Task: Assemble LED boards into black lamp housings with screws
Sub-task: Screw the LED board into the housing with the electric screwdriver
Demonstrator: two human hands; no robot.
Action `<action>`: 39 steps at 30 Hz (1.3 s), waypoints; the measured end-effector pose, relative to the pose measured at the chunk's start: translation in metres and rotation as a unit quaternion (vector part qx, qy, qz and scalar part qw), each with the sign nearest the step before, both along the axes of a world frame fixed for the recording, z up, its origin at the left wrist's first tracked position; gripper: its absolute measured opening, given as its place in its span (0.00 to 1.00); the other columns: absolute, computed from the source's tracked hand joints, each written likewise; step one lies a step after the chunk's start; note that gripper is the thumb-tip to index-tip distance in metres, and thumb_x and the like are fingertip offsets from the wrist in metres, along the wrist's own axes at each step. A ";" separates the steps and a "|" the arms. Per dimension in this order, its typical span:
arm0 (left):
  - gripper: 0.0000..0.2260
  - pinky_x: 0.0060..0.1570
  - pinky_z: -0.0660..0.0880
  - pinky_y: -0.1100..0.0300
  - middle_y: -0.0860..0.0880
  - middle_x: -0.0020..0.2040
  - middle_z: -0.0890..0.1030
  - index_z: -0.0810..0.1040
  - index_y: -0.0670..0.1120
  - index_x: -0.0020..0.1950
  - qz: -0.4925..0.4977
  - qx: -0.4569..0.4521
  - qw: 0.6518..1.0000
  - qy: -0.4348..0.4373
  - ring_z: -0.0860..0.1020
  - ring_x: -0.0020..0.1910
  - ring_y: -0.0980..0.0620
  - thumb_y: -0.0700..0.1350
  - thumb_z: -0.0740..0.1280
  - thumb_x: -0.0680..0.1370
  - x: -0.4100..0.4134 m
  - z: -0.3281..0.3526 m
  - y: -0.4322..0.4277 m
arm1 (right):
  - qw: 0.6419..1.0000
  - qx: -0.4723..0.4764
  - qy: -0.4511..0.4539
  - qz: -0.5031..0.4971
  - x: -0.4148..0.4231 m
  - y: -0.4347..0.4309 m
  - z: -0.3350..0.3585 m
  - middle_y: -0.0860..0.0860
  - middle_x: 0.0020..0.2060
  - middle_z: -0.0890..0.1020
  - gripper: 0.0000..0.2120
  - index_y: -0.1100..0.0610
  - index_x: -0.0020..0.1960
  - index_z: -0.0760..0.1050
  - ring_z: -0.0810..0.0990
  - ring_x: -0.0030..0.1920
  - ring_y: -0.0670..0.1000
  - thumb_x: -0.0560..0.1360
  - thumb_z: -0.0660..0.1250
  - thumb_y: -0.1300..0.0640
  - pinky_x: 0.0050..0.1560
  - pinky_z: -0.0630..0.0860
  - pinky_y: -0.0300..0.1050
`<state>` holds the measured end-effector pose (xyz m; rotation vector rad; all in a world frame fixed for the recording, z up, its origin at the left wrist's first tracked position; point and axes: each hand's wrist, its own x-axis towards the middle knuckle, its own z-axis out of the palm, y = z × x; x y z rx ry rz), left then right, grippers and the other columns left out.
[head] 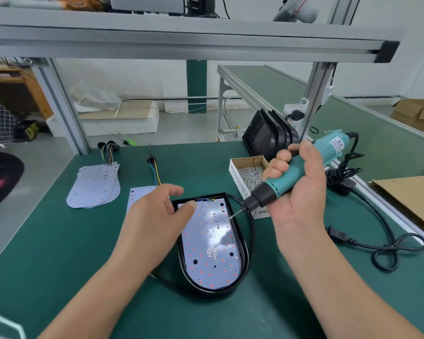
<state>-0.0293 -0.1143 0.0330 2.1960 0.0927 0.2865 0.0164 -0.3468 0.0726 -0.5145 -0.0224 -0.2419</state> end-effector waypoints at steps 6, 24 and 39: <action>0.23 0.40 0.72 0.56 0.57 0.41 0.81 0.82 0.57 0.51 0.005 0.008 0.992 0.122 0.80 0.43 0.57 0.75 0.69 0.71 0.021 -0.013 0.017 | 1.000 -0.016 -0.005 0.008 0.002 0.000 -0.003 0.50 0.36 0.76 0.07 0.55 0.46 0.75 0.73 0.32 0.46 0.82 0.69 0.54 0.31 0.73 0.37; 0.11 0.60 0.80 0.52 0.61 0.44 0.87 0.84 0.65 0.50 -0.101 -0.026 0.987 0.120 0.84 0.50 0.55 0.63 0.71 0.68 0.037 -0.032 0.010 | 0.989 -0.143 -0.001 0.048 -0.005 0.001 -0.021 0.50 0.34 0.75 0.13 0.51 0.37 0.81 0.71 0.29 0.47 0.80 0.69 0.54 0.29 0.71 0.39; 0.08 0.48 0.78 0.56 0.60 0.41 0.86 0.84 0.65 0.46 -0.077 -0.045 0.989 0.120 0.84 0.46 0.53 0.60 0.71 0.68 0.038 -0.034 0.008 | 0.980 -0.179 -0.030 0.080 -0.018 0.015 -0.024 0.50 0.33 0.75 0.06 0.54 0.44 0.74 0.71 0.27 0.47 0.79 0.67 0.55 0.28 0.69 0.40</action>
